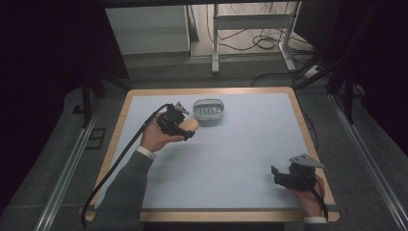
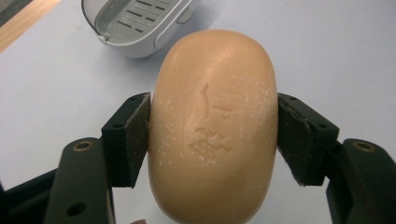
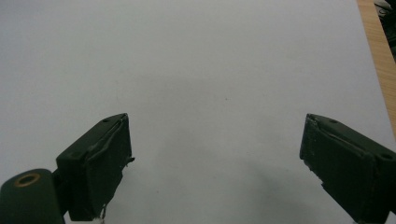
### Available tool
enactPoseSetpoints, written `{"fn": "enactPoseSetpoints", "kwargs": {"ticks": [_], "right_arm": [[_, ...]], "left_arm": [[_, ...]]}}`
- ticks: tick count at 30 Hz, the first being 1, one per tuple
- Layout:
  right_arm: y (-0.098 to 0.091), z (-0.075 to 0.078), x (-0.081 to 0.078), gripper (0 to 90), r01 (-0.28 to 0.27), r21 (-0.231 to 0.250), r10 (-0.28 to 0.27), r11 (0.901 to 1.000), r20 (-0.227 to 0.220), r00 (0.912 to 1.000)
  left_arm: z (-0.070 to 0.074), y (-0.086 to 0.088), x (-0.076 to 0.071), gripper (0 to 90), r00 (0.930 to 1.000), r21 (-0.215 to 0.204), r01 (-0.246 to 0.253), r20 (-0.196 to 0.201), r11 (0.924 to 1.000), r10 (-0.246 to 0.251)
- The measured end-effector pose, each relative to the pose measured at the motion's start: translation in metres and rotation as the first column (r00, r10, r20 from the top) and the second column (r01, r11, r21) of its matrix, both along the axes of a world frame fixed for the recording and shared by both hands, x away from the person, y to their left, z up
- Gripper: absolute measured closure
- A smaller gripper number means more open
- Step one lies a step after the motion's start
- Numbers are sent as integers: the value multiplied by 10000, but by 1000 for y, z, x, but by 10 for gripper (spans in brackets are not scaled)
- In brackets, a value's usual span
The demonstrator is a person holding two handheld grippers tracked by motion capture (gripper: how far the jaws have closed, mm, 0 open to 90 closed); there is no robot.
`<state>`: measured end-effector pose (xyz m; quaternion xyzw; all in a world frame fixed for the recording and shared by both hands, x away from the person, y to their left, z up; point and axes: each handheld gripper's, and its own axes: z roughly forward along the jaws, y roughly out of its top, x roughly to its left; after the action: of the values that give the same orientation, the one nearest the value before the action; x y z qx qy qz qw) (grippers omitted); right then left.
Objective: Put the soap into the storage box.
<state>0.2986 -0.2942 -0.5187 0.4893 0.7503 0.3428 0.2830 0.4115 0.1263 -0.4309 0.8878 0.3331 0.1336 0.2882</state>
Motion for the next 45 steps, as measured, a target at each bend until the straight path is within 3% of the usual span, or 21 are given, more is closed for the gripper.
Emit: {"fn": "enactPoseSetpoints", "kwargs": {"ticks": [31,45], "right_arm": [[0,-2,1,92,30,-11,-30,10000,-74,10000],[0,-3,1,92,17,-87,-18,10000,-107,9999]], "left_arm": [[18,-16,28,326,9997,81,130,217,9999,-132],[18,-22,44,326,9999,98,53,122,9999,-54]]}}
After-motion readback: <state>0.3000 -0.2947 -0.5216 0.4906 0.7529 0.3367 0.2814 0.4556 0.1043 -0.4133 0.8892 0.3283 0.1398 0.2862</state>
